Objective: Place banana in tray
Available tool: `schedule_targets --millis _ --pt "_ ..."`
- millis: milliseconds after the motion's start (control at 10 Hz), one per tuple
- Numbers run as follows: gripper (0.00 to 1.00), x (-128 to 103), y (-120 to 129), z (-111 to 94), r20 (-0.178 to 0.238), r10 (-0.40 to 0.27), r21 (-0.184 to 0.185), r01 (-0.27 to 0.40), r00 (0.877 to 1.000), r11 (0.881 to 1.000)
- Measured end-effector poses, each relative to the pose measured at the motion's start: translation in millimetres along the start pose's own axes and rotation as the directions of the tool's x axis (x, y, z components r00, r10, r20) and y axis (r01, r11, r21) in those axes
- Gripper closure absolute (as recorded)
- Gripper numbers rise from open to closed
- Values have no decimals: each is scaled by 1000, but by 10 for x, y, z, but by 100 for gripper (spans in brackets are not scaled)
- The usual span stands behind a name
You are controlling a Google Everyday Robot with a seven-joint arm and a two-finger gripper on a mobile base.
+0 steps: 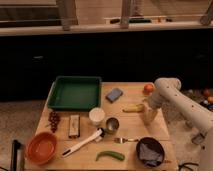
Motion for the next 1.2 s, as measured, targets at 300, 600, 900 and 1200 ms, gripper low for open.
schedule_targets --millis 300,600,900,1200 --pt "30 30 10 -15 3 4 -2 -4 1000 1000" --pt "54 78 36 -34 4 9 -3 -9 1000 1000" --pt "56 97 45 -24 6 12 -10 -12 1000 1000" --pt "85 86 56 -342 -1 -23 11 23 1000 1000"
